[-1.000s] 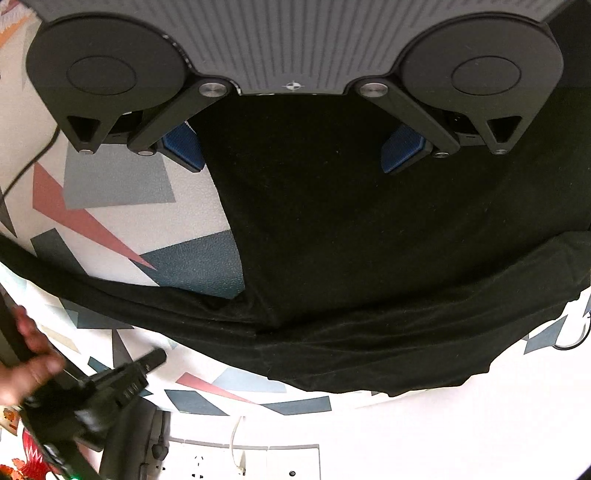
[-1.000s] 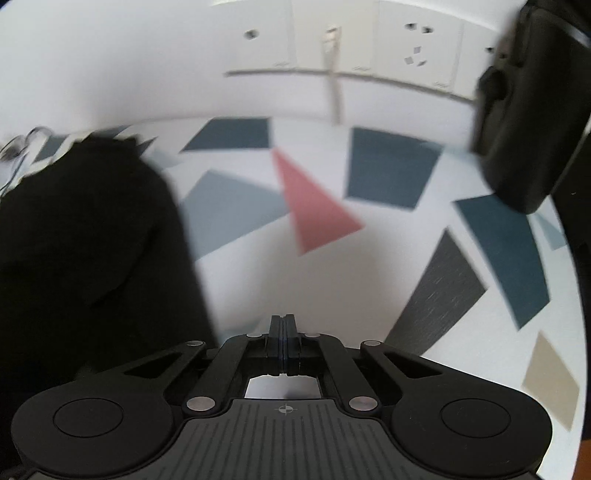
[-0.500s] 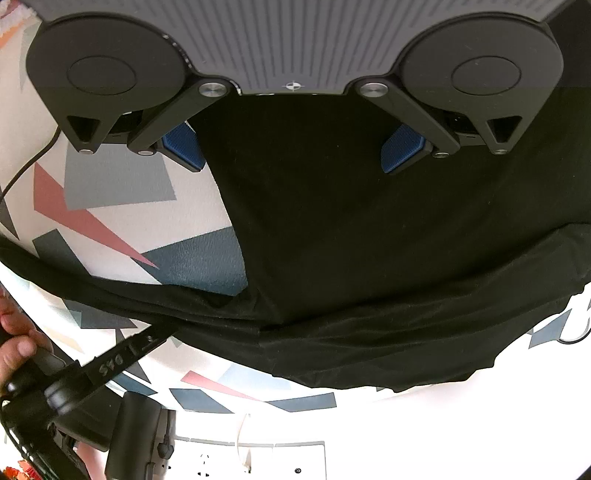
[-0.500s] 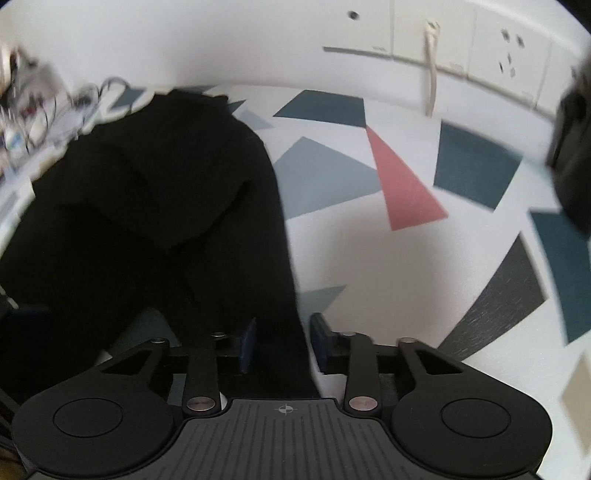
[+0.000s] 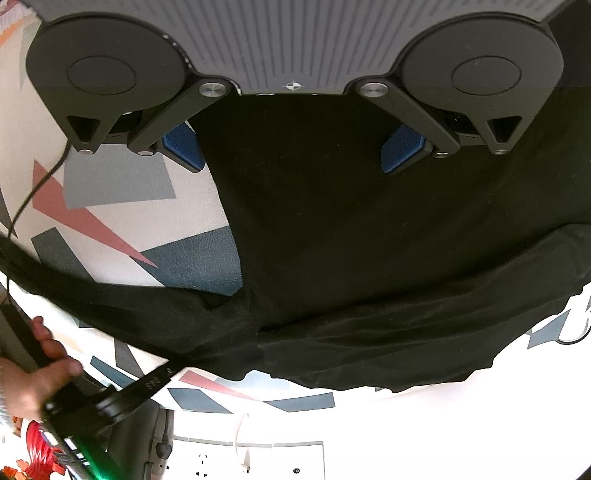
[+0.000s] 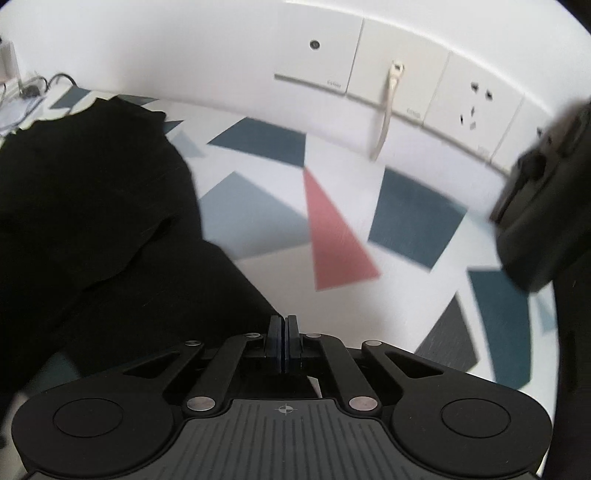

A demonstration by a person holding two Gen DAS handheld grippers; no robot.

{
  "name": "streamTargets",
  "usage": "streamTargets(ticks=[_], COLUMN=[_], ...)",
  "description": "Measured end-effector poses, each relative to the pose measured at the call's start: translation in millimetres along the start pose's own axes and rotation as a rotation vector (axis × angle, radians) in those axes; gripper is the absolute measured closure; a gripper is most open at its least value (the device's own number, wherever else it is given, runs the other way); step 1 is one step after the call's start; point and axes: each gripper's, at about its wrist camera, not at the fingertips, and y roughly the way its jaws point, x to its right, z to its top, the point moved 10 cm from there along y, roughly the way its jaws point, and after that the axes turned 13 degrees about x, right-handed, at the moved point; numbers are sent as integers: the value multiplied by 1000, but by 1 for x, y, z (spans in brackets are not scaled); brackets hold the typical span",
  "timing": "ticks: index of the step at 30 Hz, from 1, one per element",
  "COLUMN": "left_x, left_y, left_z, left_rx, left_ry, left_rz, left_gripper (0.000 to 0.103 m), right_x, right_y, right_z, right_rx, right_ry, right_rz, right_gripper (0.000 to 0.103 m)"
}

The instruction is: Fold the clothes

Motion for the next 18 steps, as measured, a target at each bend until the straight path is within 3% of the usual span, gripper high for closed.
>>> streamTargets(ticks=[4, 6, 7, 8, 10, 18], left_x=[1, 2, 2, 2, 3, 10], left_y=[-1, -1, -1, -1, -1, 6], left_z=[0, 0, 0, 0, 0, 6], left_rx=[-2, -5, -6, -6, -4, -3], left_ry=[-1, 0, 1, 3, 8, 14], left_rz=[2, 5, 4, 4, -1, -2], left_gripper=[0, 0, 0, 0, 0, 0], right_x=[9, 19, 31, 44, 69, 141], right_y=[7, 5, -6, -21, -57, -165], right_z=[9, 14, 17, 20, 15, -120], right_rx=[59, 108, 164, 225, 331, 368], right_ry=[19, 52, 92, 141, 264, 800], right_rz=[-61, -110, -163, -195, -221, -458], right_gripper=[99, 77, 55, 46, 46, 46])
